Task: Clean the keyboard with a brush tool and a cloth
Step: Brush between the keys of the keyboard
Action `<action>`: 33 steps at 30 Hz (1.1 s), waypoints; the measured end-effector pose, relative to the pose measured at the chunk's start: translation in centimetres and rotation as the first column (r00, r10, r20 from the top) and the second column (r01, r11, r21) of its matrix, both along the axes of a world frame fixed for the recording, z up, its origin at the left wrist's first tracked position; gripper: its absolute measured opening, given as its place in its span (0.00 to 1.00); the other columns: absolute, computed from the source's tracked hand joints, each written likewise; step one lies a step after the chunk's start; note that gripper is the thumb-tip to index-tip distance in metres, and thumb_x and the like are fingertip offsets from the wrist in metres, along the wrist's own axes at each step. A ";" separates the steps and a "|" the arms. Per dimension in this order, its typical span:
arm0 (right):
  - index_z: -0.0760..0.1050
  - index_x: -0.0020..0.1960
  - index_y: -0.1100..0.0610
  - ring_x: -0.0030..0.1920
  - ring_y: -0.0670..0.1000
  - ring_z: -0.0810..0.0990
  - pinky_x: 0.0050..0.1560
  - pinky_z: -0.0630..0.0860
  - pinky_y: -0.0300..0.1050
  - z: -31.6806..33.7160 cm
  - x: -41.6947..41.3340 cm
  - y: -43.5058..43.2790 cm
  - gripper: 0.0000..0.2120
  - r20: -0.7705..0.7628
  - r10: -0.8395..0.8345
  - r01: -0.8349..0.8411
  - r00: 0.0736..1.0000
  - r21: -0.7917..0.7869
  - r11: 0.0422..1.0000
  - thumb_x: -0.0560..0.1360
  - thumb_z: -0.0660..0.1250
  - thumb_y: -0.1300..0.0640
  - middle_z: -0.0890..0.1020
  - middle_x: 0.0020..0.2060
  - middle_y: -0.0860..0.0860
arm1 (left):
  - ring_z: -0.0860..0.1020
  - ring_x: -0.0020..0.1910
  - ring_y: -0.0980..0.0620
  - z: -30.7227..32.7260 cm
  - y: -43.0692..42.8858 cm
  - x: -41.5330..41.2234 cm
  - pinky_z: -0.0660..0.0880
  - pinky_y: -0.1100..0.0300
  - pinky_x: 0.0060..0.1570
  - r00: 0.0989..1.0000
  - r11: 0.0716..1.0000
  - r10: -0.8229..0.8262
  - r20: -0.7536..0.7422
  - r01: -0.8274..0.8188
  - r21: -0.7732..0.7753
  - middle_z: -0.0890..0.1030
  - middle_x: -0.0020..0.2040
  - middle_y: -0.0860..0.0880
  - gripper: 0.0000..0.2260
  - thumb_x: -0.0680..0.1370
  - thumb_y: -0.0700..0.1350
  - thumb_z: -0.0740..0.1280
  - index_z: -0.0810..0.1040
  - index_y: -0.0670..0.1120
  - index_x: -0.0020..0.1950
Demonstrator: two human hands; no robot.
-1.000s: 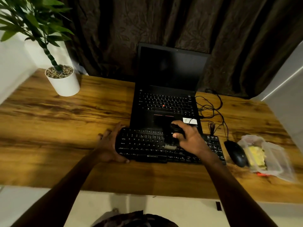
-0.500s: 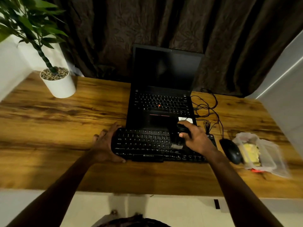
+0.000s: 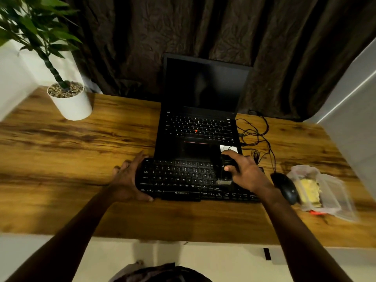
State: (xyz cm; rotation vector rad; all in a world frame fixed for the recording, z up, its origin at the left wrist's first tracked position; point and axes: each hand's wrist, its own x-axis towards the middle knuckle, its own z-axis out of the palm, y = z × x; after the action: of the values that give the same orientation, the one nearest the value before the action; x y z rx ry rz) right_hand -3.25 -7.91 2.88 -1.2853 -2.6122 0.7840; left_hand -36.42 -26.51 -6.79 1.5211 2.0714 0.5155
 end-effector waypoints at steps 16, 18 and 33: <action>0.68 0.67 0.38 0.49 0.49 0.77 0.41 0.82 0.44 -1.7 0.3 1.1 0.22 -0.055 -0.019 0.017 0.998 -0.039 0.999 0.79 0.66 0.57 0.76 0.52 0.52 | 0.63 0.69 0.46 -0.8 0.2 -0.4 0.63 0.43 0.66 1.000 1.000 -0.006 0.016 0.005 0.012 0.58 0.73 0.67 0.72 0.45 0.72 0.77 0.40 0.61 0.79; 0.69 0.68 0.43 0.47 0.47 0.77 0.37 0.80 0.38 -1.9 -0.4 0.4 0.21 -0.097 0.000 -0.005 0.995 -0.056 0.998 0.79 0.66 0.59 0.76 0.51 0.52 | 0.63 0.68 0.47 -0.8 0.2 -0.3 0.63 0.43 0.66 1.000 1.000 -0.008 0.025 0.007 0.026 0.61 0.72 0.65 0.70 0.45 0.72 0.77 0.38 0.66 0.77; 0.67 0.68 0.36 0.49 0.49 0.76 0.39 0.80 0.39 -2.4 -0.1 0.2 0.22 -0.119 -0.040 0.034 0.992 -0.055 0.998 0.80 0.66 0.56 0.73 0.52 0.51 | 0.62 0.68 0.50 -0.2 -0.1 -0.1 0.62 0.43 0.66 0.998 0.999 -0.005 0.062 0.003 0.036 0.61 0.71 0.65 0.69 0.47 0.70 0.79 0.34 0.71 0.74</action>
State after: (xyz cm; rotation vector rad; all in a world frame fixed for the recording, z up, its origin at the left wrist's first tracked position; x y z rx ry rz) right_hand -3.37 -7.72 0.50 -1.2549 -2.4829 0.9008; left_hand -36.48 -26.64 -6.97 1.5094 2.0217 0.5938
